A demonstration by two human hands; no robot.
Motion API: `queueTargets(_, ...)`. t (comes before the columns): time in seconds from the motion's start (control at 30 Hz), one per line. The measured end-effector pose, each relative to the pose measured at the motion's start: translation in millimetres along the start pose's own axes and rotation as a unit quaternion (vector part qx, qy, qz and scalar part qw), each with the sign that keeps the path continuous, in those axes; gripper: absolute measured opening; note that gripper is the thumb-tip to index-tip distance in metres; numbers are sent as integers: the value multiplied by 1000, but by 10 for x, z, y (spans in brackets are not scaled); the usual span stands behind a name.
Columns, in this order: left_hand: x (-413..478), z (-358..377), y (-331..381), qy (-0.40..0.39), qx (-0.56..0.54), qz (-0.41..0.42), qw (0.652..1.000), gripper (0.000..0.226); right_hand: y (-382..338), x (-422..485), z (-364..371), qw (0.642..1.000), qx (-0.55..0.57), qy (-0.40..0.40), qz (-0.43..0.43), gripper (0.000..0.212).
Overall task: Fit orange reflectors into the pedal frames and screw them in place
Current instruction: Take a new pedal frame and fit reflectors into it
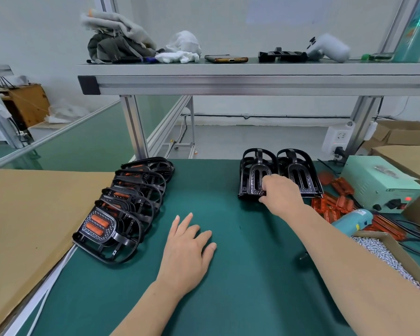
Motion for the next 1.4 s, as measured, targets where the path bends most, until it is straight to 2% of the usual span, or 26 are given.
queueTargets(0.27, 3, -20, 11, 7, -4, 0, 1000, 33, -86, -274, 0, 999, 17, -16, -24, 18)
queueTargets(0.43, 5, 1, -11, 4, -15, -4, 1000, 31, -63, -359, -140, 997, 73, 30, -11, 20)
queueTargets(0.5, -3, -12, -17, 13, -54, -1, 998, 28, -87, -418, -232, 990, 122, 66, -8, 22)
queueTargets(0.6, -30, -115, -19, 60, -205, -36, 976, 27, -231, -610, -292, 969, 221, 107, 6, 24)
queueTargets(0.67, -68, -120, -71, 73, -363, -132, 920, 22, -399, -790, -241, 948, 298, 114, 8, 29)
queueTargets(0.73, -78, -24, -52, 40, -541, -216, 812, 23, -569, -961, -142, 927, 358, 110, 5, 31)
queueTargets(0.8, -43, 88, 17, -8, -672, -252, 696, 50, -700, -1101, -54, 908, 403, 115, -1, 29)
queueTargets(0.87, 14, 122, 86, -44, -748, -246, 616, 71, -799, -1218, -9, 889, 440, 125, -9, 31)
queueTargets(0.93, 61, 91, 139, -72, -787, -221, 572, 81, -875, -1311, 13, 877, 462, 132, -18, 39)
queueTargets(1.0, 97, 50, 177, -95, -809, -191, 548, 83, -915, -1373, 41, 864, 486, 129, -15, 42)
queueTargets(1.1, 106, 32, 213, -124, -828, -174, 518, 81, -930, -1417, 87, 841, 531, 106, 3, 32)
queueTargets(1.13, 110, 31, 222, -132, -829, -172, 516, 80, -938, -1430, 100, 836, 541, 93, 8, 30)
queueTargets(1.2, 120, 33, 206, -138, -815, -170, 537, 76, -971, -1455, 127, 826, 560, 57, 14, 34)
queueTargets(1.3, 116, 14, 139, -132, -757, -173, 616, 75, -951, -1462, 122, 823, 567, 30, 23, 45)
queueTargets(1.4, 79, 48, 73, -131, -672, -191, 703, 95, -773, -1443, -6, 822, 558, 96, 63, 46)
Point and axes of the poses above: each hand's wrist, its own x-axis towards the middle knuckle, its own z-axis out of the palm, y = z × x, the point moved 8 cm from there along x, towards the middle knuckle, and after that the axes turned 3 degrees about x, right-handed, at the moved point
